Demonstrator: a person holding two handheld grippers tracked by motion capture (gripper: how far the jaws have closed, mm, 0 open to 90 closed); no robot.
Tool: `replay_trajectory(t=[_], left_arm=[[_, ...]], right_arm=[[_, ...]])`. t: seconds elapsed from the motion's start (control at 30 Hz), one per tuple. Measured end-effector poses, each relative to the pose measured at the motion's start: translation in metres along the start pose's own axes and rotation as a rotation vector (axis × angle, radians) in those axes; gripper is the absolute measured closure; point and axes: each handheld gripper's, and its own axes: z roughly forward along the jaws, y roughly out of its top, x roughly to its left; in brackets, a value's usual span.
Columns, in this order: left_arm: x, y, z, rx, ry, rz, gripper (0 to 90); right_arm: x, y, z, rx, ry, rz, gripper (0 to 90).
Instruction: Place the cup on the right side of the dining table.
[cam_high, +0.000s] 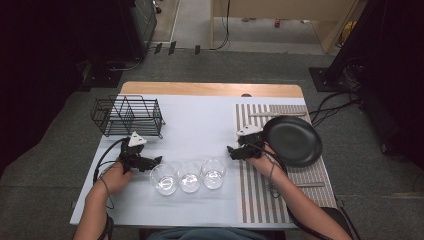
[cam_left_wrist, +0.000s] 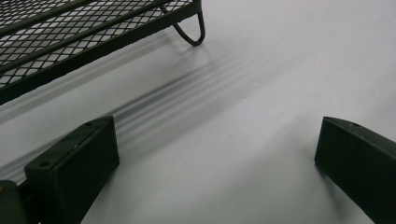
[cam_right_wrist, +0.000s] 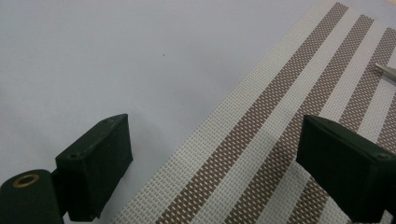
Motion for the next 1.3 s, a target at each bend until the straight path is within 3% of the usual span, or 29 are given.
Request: replay_trajectory(t=[0.27,0.67,0.77,1.07,1.17,1.3], left_arm=[[0.0001,0.0001,0.0,0.001,-0.001,0.0,0.0],[0.0005,0.0005,0.0,0.005,-0.004,0.001,0.0],[0.0005,0.0007,0.0001,0.006,-0.004,0.001,0.0],[0.0005,0.0004,0.0,0.005,-0.003,0.001,0.0],[0.0004,0.0003,0.0,0.004,-0.002,0.001,0.0],[0.0004,0.0003,0.0,0.004,-0.003,0.001,0.0]], right_arm=[[0.0019,-0.0029,-0.0002,-0.034,-0.011,-0.022,10.0],[0.0003,-0.0022,0.0008,-0.028,0.004,-0.007,10.3],[-0.0004,0.0,0.0031,-0.029,0.047,0.029,16.4],[0.0043,0.0041,0.0064,-0.029,0.039,0.029,16.3],[0.0064,0.0039,0.0064,-0.033,0.016,0.014,14.9],[0.0051,0.004,0.0068,-0.03,0.031,0.02,16.2]])
